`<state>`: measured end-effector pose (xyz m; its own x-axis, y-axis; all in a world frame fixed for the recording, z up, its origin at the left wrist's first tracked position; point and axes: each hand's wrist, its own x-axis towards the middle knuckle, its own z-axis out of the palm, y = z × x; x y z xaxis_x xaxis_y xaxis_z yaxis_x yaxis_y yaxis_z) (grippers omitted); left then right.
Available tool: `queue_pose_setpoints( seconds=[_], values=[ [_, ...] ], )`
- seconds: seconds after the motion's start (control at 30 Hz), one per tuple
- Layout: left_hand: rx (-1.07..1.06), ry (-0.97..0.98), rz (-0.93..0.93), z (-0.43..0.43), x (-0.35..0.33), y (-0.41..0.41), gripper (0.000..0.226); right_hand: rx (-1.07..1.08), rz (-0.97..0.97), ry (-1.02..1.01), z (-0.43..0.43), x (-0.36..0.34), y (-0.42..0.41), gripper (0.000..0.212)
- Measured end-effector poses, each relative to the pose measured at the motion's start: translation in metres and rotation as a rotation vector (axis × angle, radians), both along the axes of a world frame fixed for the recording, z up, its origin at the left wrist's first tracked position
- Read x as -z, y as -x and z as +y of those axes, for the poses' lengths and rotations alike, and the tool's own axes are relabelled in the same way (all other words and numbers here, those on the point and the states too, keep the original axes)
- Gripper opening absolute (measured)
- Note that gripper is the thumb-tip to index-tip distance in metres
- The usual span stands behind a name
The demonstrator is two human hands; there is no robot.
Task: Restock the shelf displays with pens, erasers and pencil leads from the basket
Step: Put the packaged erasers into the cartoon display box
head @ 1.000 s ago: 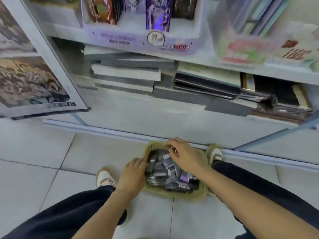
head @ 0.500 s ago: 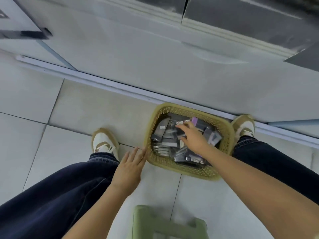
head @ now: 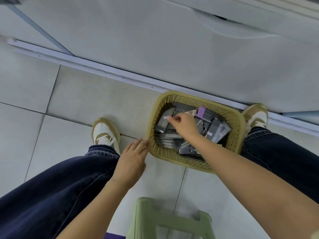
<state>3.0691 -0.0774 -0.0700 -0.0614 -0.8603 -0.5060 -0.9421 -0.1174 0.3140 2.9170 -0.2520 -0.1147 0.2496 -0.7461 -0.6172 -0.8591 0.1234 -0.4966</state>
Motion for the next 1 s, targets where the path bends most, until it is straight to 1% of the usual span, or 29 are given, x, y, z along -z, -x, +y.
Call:
queue_pose_setpoints(
  seconds=[0.03,0.07,0.13,0.2,0.27,0.33,0.4,0.47,0.5,0.57,0.6,0.63,0.67,0.7,0.73,0.77,0.83,0.87,0.9,1.0],
  values=[
    [-0.001,0.005,0.002,0.0,0.0,0.0,0.065,0.059,0.017,-0.07,0.0,0.003,-0.008,0.056],
    [-0.001,0.01,0.006,0.0,0.0,0.0,0.066,0.104,0.044,-0.115,0.0,0.007,-0.013,0.059],
    [-0.021,0.022,0.026,0.0,-0.001,0.001,0.064,0.148,0.09,-0.132,0.0,0.013,-0.018,0.051],
    [-0.045,0.035,0.046,-0.002,-0.003,0.001,0.062,0.169,0.08,-0.159,-0.001,0.017,-0.018,0.038],
    [-0.052,0.047,0.058,-0.005,-0.003,0.0,0.059,0.229,-0.008,-0.246,-0.001,0.017,-0.014,0.027],
    [-0.083,0.067,0.091,-0.01,-0.005,0.001,0.051,0.335,-0.133,-0.353,0.001,0.011,-0.006,0.018],
    [-0.214,0.108,0.166,-0.019,-0.008,0.002,0.04,0.379,-0.258,-0.423,0.004,0.001,0.006,0.016],
    [-0.464,0.144,0.301,-0.032,-0.011,0.008,0.033,0.347,-0.382,-0.464,0.007,-0.01,0.021,0.02],
    [-0.618,0.097,0.413,-0.04,-0.012,0.012,0.032,0.309,-0.435,-0.474,0.009,-0.016,0.029,0.019],
    [-0.921,-0.11,0.745,-0.056,-0.016,0.025,0.026,0.203,-0.491,-0.493,0.015,-0.028,0.042,0.013],
    [-1.03,-0.2,0.895,-0.062,-0.016,0.034,0.021,0.155,-0.492,-0.506,0.018,-0.033,0.048,0.012],
    [-1.089,-0.251,0.982,-0.066,-0.013,0.042,0.014,0.12,-0.487,-0.516,0.021,-0.036,0.054,0.013],
    [-1.113,-0.267,1.014,-0.069,-0.011,0.05,0.008,0.096,-0.477,-0.507,0.024,-0.039,0.061,0.012],
    [-1.125,-0.265,1.019,-0.07,-0.009,0.056,0.005,0.096,-0.463,-0.463,0.025,-0.04,0.07,0.011],
    [-1.131,-0.256,1.015,-0.071,-0.008,0.062,0.005,0.139,-0.43,-0.374,0.025,-0.04,0.08,0.011],
    [-1.123,-0.249,1.004,-0.071,-0.005,0.066,0.006,0.229,-0.37,-0.255,0.024,-0.039,0.092,0.013],
    [-1.08,-0.25,0.961,-0.071,0.0,0.071,0.007,0.486,-0.174,-0.011,0.021,-0.032,0.116,0.026],
    [-1.06,-0.254,0.942,-0.071,0.0,0.073,0.007,0.591,-0.074,0.05,0.021,-0.027,0.126,0.035],
    [-1.05,-0.257,0.926,-0.07,0.0,0.075,0.007,0.652,0.003,0.051,0.02,-0.021,0.132,0.046],
    [-1.055,-0.278,0.915,-0.071,0.001,0.081,0.008,0.677,0.119,-0.096,0.018,-0.003,0.13,0.086]
  ],
)
